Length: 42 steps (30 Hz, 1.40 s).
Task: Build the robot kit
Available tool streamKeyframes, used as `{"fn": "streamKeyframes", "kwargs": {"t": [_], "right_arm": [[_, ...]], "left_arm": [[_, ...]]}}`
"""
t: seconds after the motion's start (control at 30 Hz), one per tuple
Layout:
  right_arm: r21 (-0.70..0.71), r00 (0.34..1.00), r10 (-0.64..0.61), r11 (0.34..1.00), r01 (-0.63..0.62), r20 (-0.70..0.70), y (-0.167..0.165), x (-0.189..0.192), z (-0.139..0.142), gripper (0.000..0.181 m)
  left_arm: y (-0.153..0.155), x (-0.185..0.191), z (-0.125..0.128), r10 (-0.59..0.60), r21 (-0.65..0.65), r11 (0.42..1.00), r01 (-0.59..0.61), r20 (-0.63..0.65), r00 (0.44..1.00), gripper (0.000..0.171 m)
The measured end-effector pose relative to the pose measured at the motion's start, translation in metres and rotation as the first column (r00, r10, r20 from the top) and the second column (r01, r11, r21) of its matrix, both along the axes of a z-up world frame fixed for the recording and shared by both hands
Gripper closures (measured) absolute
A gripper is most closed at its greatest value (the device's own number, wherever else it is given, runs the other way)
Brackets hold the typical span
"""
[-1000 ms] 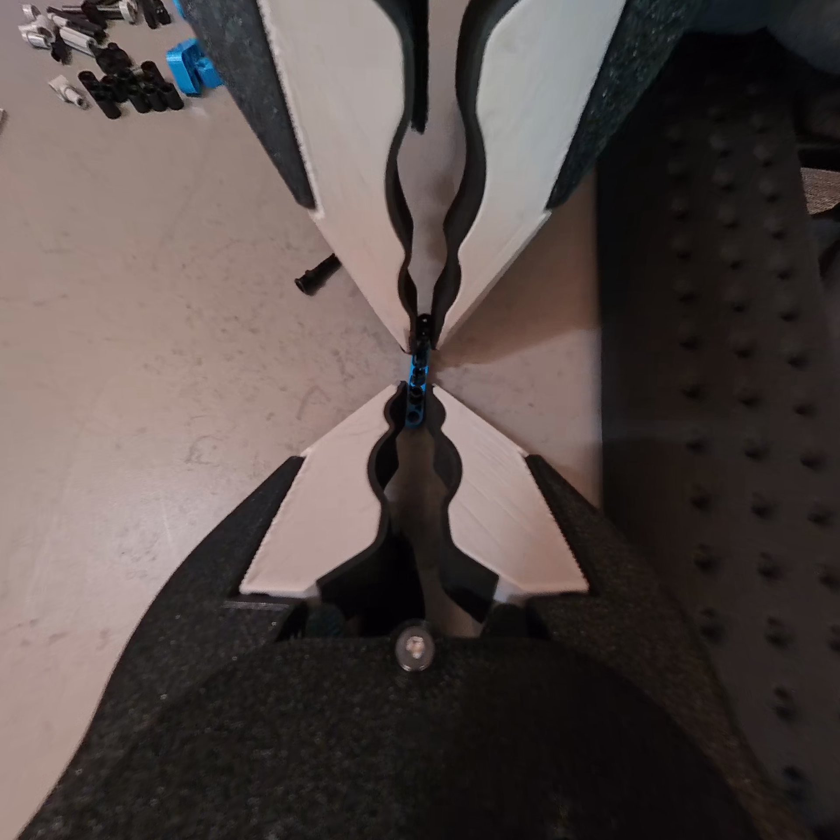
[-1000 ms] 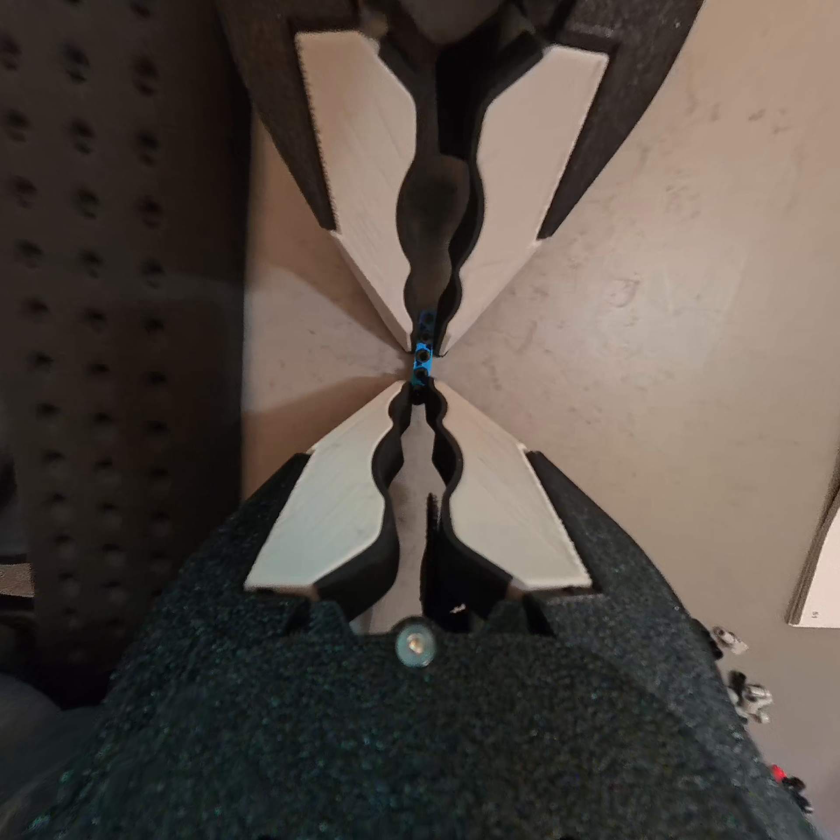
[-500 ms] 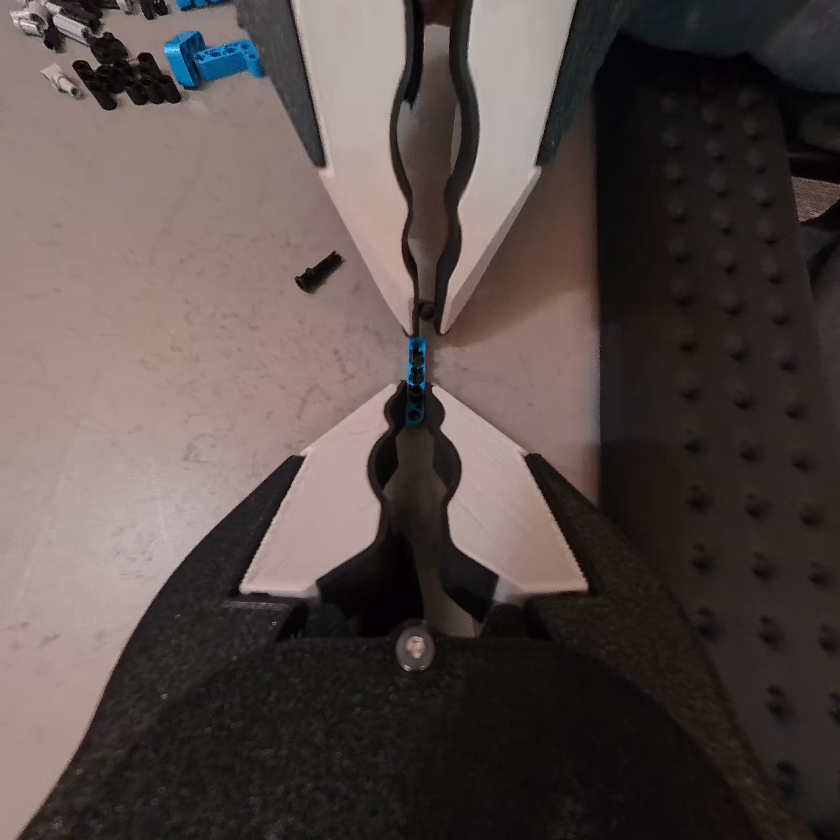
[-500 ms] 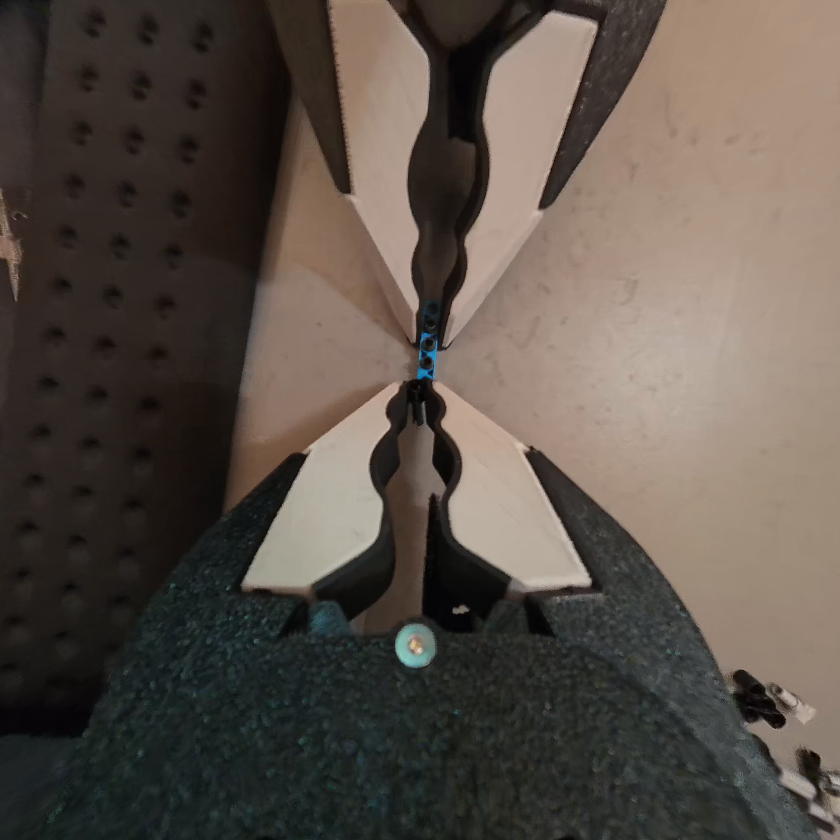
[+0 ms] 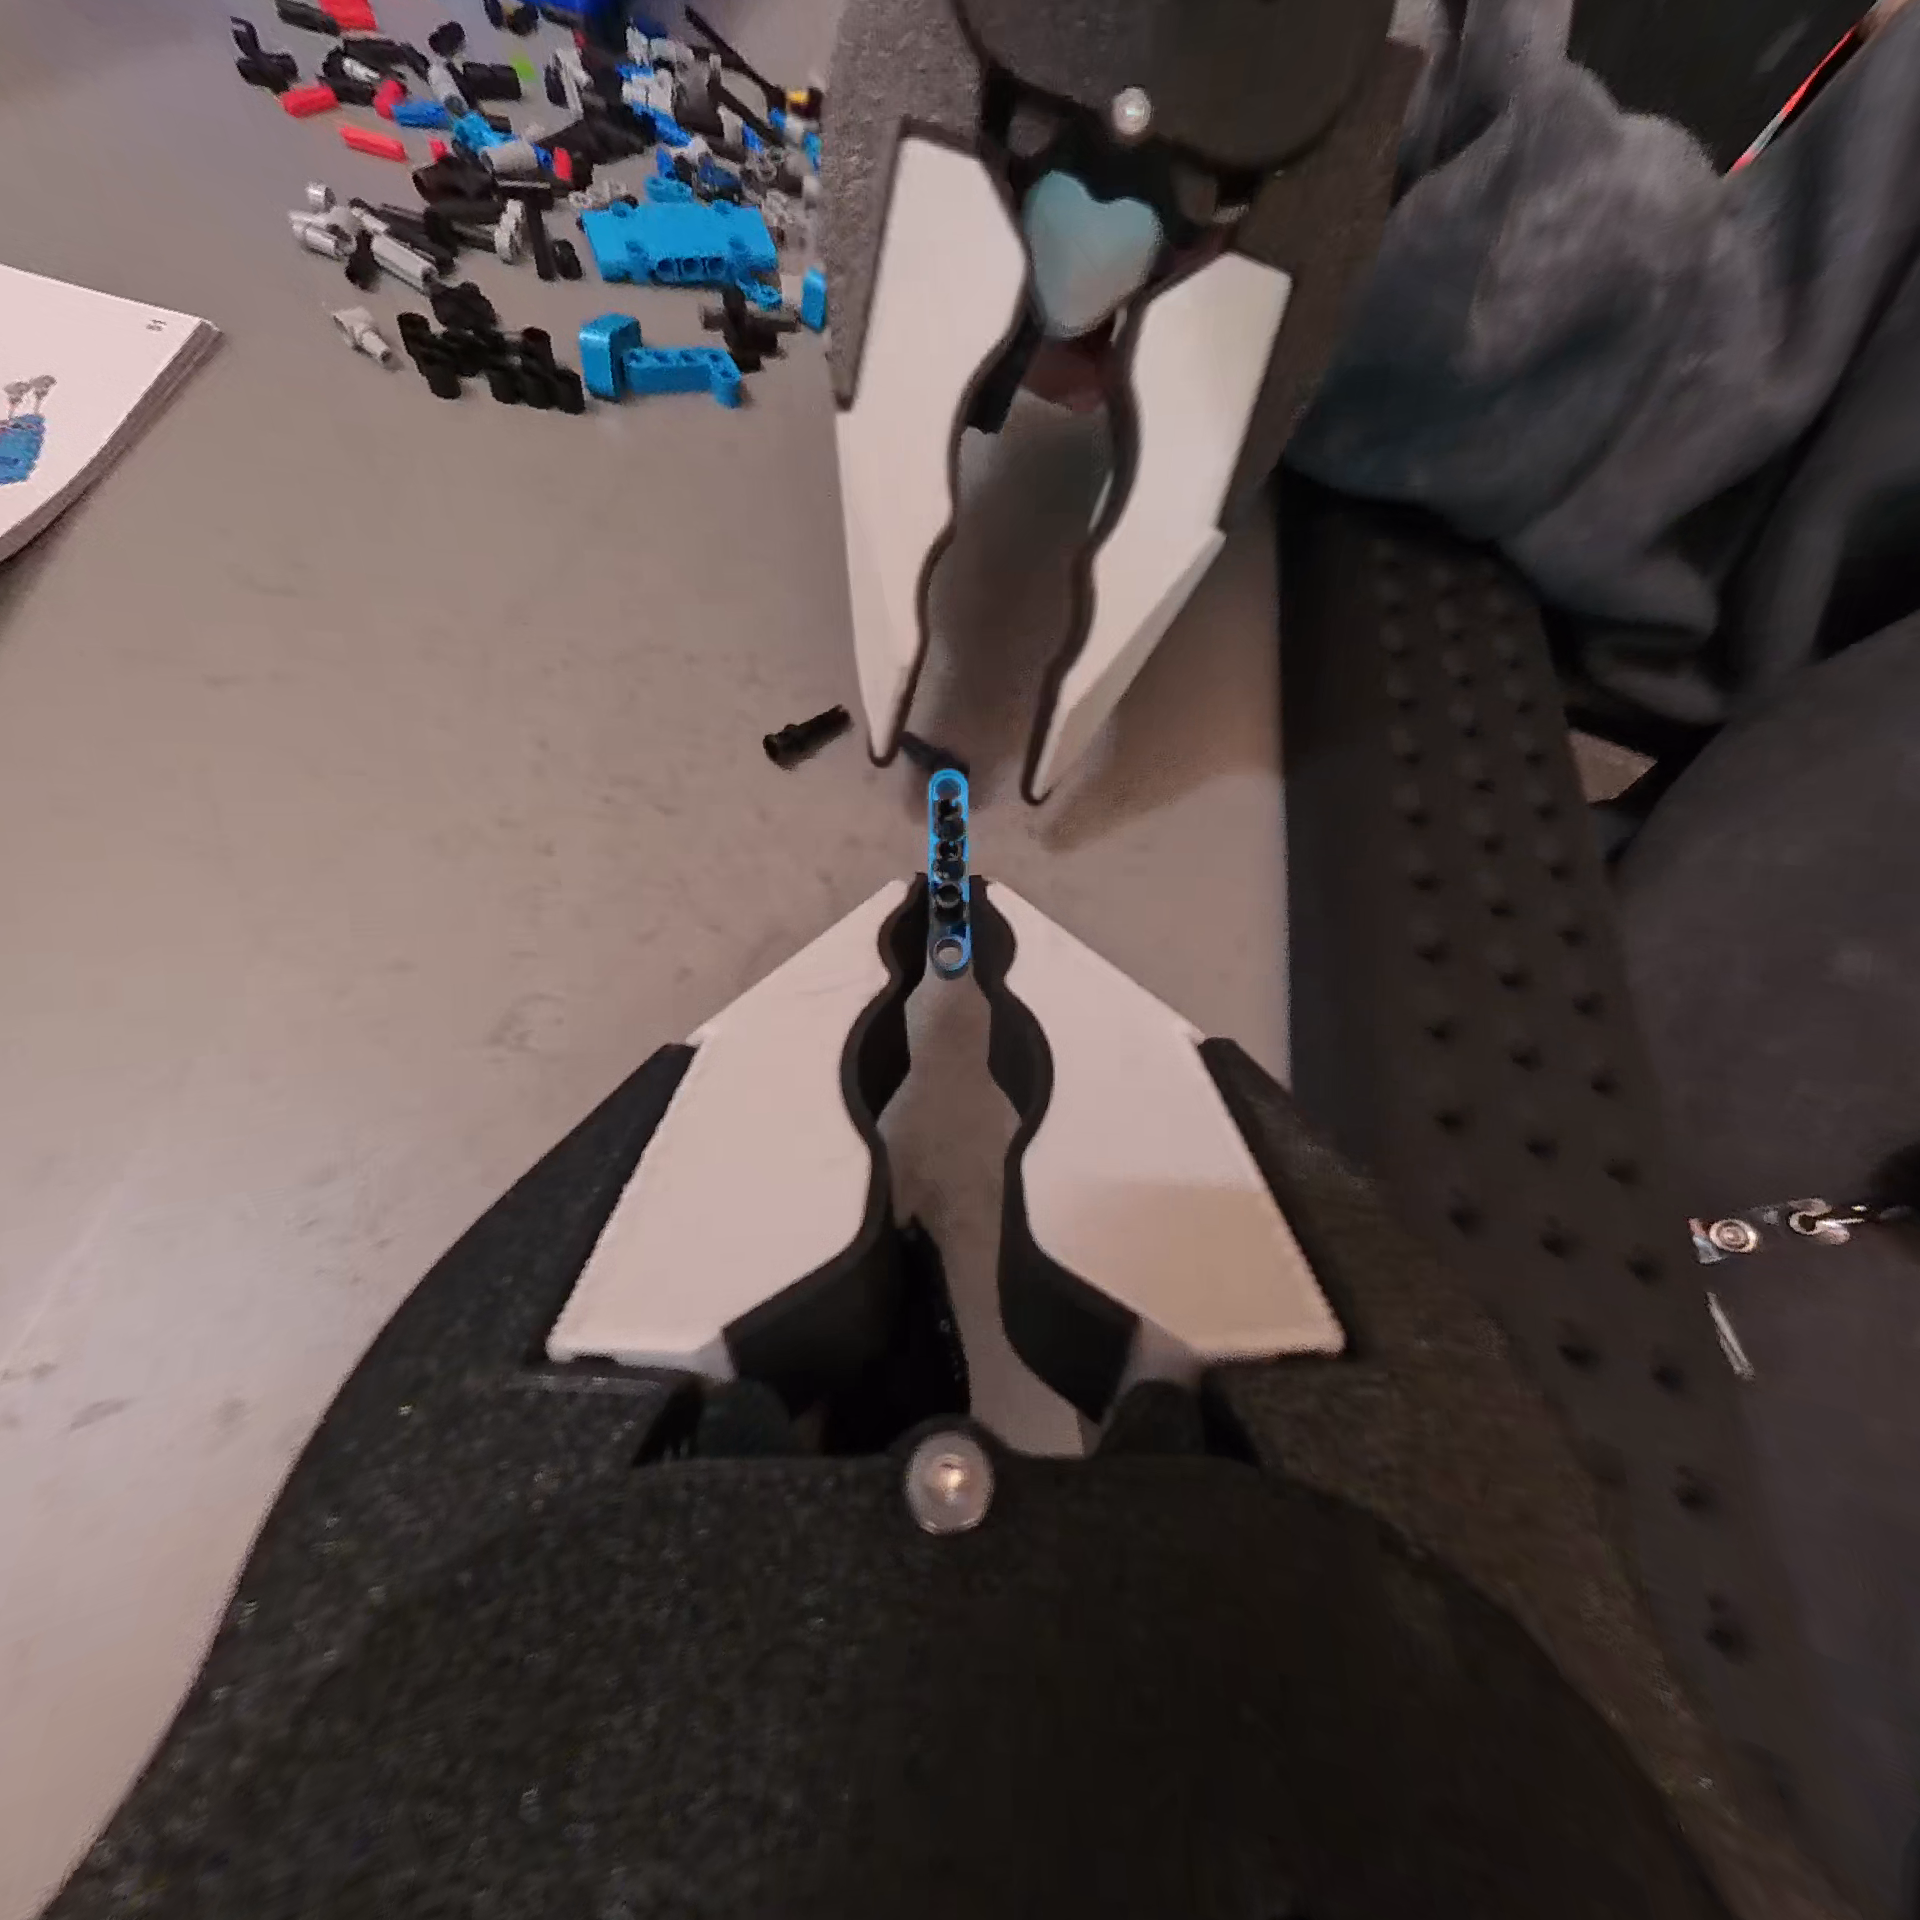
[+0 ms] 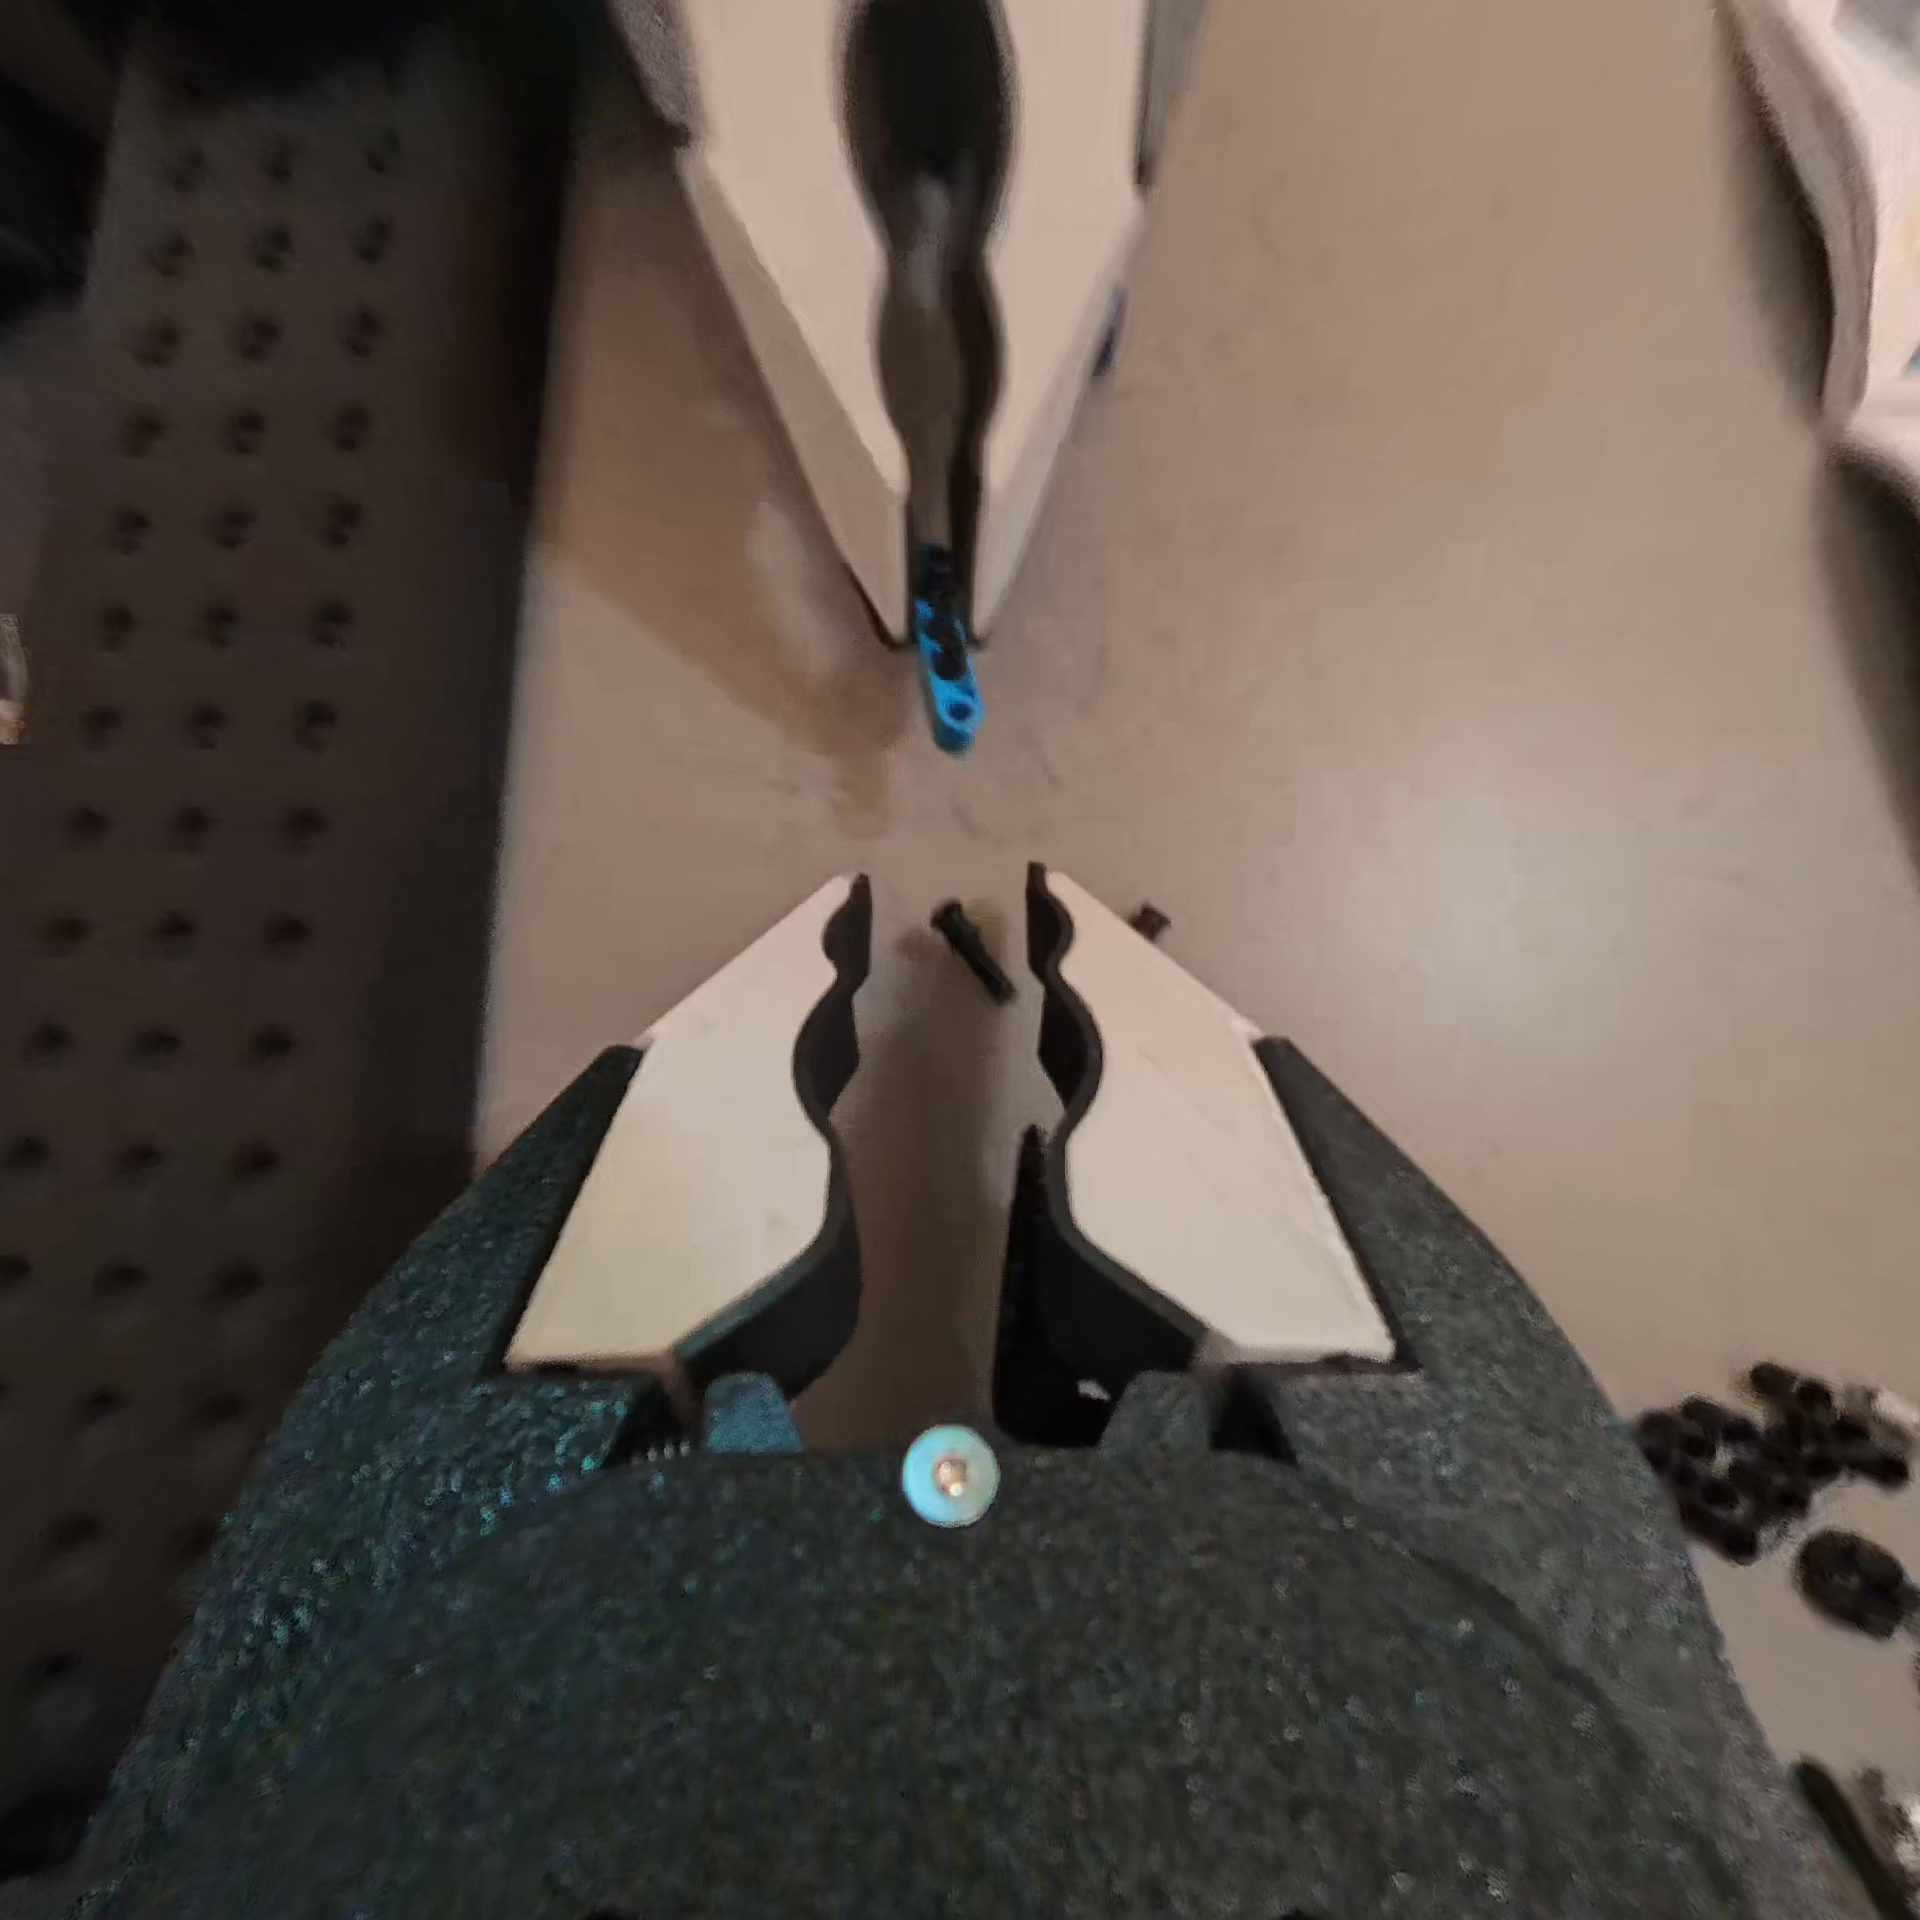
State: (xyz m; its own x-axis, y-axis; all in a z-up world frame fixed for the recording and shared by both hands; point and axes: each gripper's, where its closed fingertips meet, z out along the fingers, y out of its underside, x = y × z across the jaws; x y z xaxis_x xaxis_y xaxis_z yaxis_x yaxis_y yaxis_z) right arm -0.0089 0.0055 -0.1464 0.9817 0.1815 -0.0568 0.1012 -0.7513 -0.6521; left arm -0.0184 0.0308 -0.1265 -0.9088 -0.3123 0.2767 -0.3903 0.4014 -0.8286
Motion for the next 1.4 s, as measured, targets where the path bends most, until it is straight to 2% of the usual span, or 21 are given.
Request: {"fn": "streamKeyframes", "kwargs": {"t": [0.1,0.17,0.27,0.3,0.4,0.5,0.53,0.6,0.67,0.7,0.77,0.97,1.17,1.3,1.37,1.4], "right_arm": [[0.134,0.997,0.061,0.989,-0.068,0.055,0.016,-0.014,0.022,0.151],[0.149,0.997,0.052,0.987,-0.060,0.061,0.022,-0.016,0.025,0.151],[0.178,0.997,0.050,0.983,-0.039,-0.061,0.024,-0.019,0.031,0.162],[0.186,0.994,0.046,0.982,-0.026,-0.099,0.023,-0.019,0.033,0.173],[0.206,0.980,0.054,0.978,-0.014,-0.190,0.021,-0.020,0.039,0.174],[0.292,0.966,0.069,0.956,0.007,-0.249,0.023,-0.020,0.058,0.174],[0.337,0.956,0.069,0.941,0.033,-0.286,0.025,-0.018,0.069,0.174],[0.458,0.920,0.062,0.879,0.134,-0.387,0.030,-0.008,0.097,0.174],[0.560,0.843,0.050,0.767,0.311,-0.536,0.034,0.010,0.128,0.175],[0.586,0.780,0.077,0.706,0.397,-0.621,0.035,0.017,0.141,0.175],[0.601,0.679,0.158,0.633,0.488,-0.717,0.039,0.017,0.156,0.175],[0.610,0.675,0.127,0.570,0.550,-0.727,0.057,0.009,0.158,0.175],[0.597,0.670,0.109,0.575,0.560,-0.734,0.064,0.006,0.151,0.174],[0.551,0.635,0.083,0.591,0.589,-0.768,0.065,0.010,0.143,0.175],[0.543,0.667,0.054,0.631,0.554,-0.743,0.069,0.006,0.137,0.174],[0.522,0.709,0.019,0.691,0.501,-0.705,0.071,0.001,0.128,0.173]], "left_arm": [[-0.003,-0.003,0.012,-0.016,-0.074,0.997,0.016,-0.008,1.000,0.165],[-0.004,-0.005,0.014,-0.026,-0.073,0.997,0.028,0.030,0.999,0.165],[-0.007,-0.010,0.015,-0.056,-0.065,0.996,0.061,0.076,0.996,0.164],[-0.008,-0.012,0.018,-0.064,-0.076,0.995,0.071,0.087,0.994,0.165],[-0.010,-0.013,0.029,-0.056,-0.121,0.990,0.069,0.112,0.992,0.165],[-0.007,-0.010,0.056,-0.011,-0.268,0.963,0.037,0.100,0.995,0.164],[-0.004,-0.006,0.071,0.020,-0.355,0.935,0.010,0.081,0.996,0.164],[0.010,0.004,0.109,0.095,-0.565,0.823,-0.059,0.035,0.995,0.160],[0.030,0.018,0.135,0.198,-0.701,0.701,-0.131,0.014,0.980,0.150],[0.036,0.023,0.140,0.250,-0.731,0.664,-0.156,0.021,0.968,0.150],[0.039,0.027,0.146,0.301,-0.758,0.628,-0.175,0.029,0.953,0.151],[0.033,0.026,0.150,0.253,-0.800,0.566,-0.200,-0.062,0.965,0.154],[0.028,0.027,0.149,0.249,-0.811,0.537,-0.230,-0.108,0.962,0.164],[0.029,0.032,0.142,0.229,-0.783,0.560,-0.270,-0.166,0.959,0.165],[0.028,0.031,0.138,0.226,-0.760,0.592,-0.268,-0.162,0.961,0.166],[0.027,0.033,0.134,0.242,-0.736,0.619,-0.274,-0.153,0.958,0.166]]}}
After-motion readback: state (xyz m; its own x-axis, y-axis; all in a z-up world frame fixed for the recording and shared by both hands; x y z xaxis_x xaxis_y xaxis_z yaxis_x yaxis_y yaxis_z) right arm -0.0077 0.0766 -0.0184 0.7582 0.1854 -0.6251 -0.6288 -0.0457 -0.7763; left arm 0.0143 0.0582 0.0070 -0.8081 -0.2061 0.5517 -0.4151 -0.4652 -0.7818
